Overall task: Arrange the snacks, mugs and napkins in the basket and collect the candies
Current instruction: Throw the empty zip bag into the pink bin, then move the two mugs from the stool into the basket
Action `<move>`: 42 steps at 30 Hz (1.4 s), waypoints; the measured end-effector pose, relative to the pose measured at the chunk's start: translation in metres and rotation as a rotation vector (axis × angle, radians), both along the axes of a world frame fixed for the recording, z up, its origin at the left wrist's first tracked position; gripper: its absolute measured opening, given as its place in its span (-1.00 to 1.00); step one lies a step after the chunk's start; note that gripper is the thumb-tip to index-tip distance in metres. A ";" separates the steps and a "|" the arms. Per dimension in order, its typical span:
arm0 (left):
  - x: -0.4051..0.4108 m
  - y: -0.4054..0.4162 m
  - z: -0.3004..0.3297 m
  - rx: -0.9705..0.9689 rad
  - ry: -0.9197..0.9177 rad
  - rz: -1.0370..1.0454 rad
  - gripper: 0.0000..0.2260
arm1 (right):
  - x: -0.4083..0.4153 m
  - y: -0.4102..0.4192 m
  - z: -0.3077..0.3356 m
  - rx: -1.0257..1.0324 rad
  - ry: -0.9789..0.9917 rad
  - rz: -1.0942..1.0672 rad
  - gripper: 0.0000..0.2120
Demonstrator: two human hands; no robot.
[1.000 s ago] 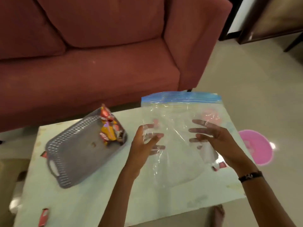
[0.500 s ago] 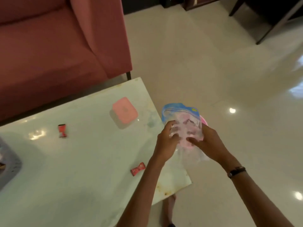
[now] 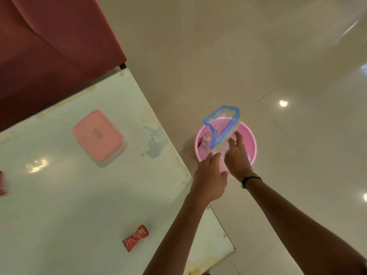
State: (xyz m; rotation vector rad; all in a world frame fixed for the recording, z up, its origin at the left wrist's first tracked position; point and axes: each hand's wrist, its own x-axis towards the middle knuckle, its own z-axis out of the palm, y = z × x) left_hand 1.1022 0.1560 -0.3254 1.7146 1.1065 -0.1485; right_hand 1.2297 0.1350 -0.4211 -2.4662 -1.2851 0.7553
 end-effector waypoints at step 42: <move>-0.489 -0.061 0.255 0.358 -0.102 0.971 -0.77 | -0.448 0.008 0.365 0.270 0.564 0.562 -0.87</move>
